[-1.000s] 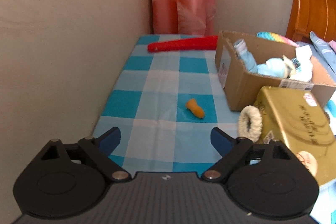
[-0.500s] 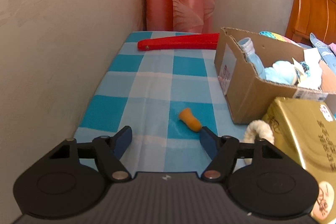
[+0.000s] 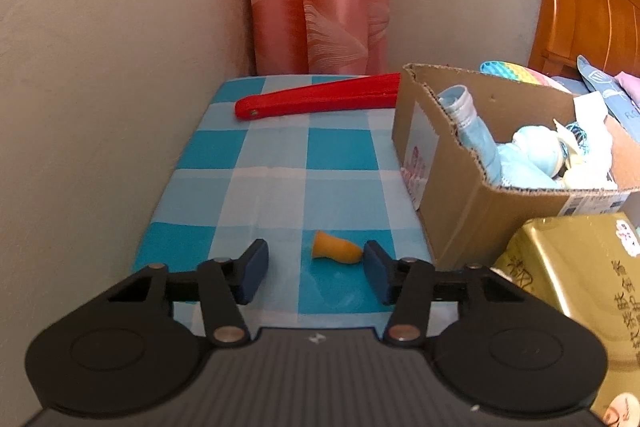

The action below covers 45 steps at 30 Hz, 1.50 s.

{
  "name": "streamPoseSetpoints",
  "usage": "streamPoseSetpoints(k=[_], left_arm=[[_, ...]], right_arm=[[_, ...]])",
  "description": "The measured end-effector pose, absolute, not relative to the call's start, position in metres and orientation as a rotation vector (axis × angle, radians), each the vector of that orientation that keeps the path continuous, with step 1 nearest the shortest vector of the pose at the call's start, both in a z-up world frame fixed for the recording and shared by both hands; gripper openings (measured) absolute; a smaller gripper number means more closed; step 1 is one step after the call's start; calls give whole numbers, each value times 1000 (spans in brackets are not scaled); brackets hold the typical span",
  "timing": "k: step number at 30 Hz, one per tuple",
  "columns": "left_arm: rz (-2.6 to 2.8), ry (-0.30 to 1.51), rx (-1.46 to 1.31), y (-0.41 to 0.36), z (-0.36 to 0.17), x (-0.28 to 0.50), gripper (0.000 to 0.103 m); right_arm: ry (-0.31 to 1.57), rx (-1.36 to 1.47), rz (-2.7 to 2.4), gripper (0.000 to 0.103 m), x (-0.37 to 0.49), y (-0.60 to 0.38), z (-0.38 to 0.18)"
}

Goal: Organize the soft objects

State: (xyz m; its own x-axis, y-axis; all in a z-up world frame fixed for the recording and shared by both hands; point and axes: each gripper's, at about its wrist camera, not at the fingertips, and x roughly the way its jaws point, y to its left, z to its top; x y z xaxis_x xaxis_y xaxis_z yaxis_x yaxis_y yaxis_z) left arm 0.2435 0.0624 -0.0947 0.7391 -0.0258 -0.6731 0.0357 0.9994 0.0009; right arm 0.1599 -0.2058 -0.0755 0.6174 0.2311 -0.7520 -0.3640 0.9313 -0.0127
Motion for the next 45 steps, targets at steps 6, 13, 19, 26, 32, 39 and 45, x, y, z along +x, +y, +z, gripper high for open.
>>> streamPoseSetpoints(k=[6,13,19,26,32,39,45], left_arm=[[-74,724,35,55,-94,248,37],[-83,723,26,51,-93,248,27],[-82,723,25,51,-93,249,26],[-80,728,18,51,-92,249,25],[-81,736,11,53,-91,249,24],[-78,756,12,53,-86,244,24],[-77,750,10,56,-74,230,24]], right_arm=[[834,-168,348,60,161,-205,-76],[823,-160,328,59,165,-206,-76],[814,-158,321,50,172,-205,-77],[805,-171,315,34,176,-201,-76],[806,-142,313,32,176,-205,-72],[791,-147,315,32,171,-204,-64],[776,-153,317,32,163,-205,-54]])
